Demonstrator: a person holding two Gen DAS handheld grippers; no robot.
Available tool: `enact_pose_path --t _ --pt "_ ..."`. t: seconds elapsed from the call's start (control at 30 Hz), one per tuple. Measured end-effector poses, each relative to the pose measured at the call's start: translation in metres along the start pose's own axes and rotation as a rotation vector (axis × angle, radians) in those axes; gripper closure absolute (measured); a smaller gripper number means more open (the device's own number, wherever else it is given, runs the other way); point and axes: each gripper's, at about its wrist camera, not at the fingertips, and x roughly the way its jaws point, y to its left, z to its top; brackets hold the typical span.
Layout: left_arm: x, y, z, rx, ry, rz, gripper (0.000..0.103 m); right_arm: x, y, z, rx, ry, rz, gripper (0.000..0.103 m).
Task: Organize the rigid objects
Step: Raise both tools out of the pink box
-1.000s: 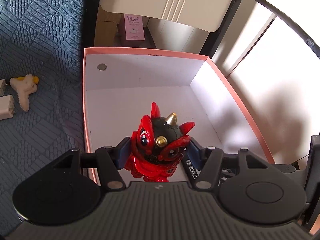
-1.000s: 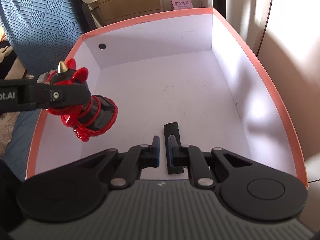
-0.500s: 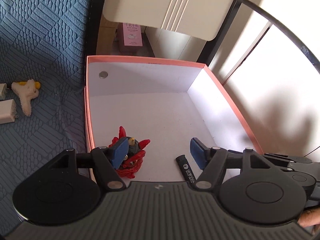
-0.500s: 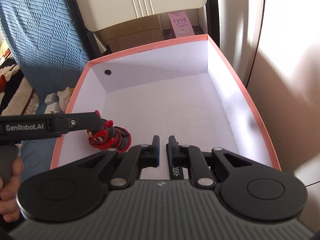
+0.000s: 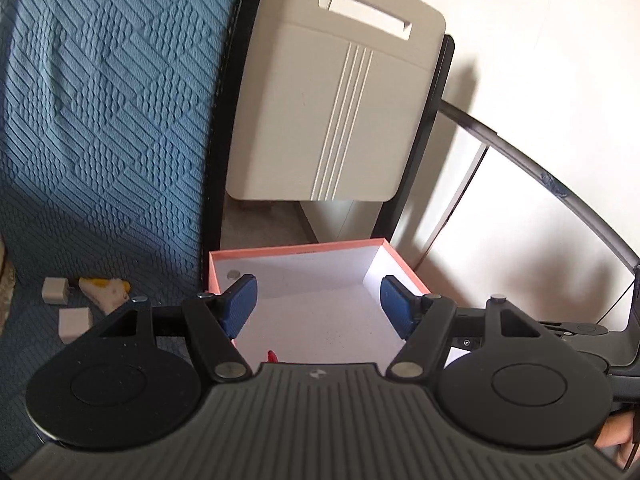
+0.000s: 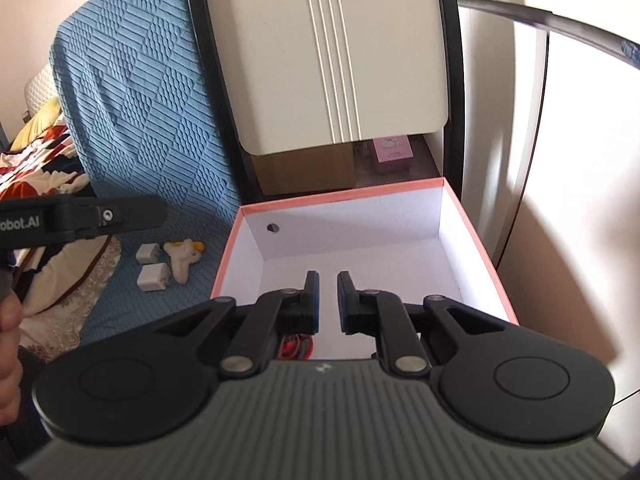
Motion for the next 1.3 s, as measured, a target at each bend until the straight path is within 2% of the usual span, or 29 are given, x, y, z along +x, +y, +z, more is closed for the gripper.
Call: enact_pose_path --t 0.3,0.7,1.3 --pt "-0.057 0.028 0.008 -0.032 -0.094 0.038 0.030 -0.026 0.034 0.009 -0.055 -0.045 0.010 0.090" --pt "-0.105 0.086 -0.012 -0.057 -0.131 0.110 0.030 -0.024 0.097 -0.012 -0.124 -0.063 0.063 0.090" --pt "-0.134 0.172 -0.066 -0.130 -0.138 0.170 0.030 0.028 0.192 -0.068 -0.188 0.007 0.147 0.090"
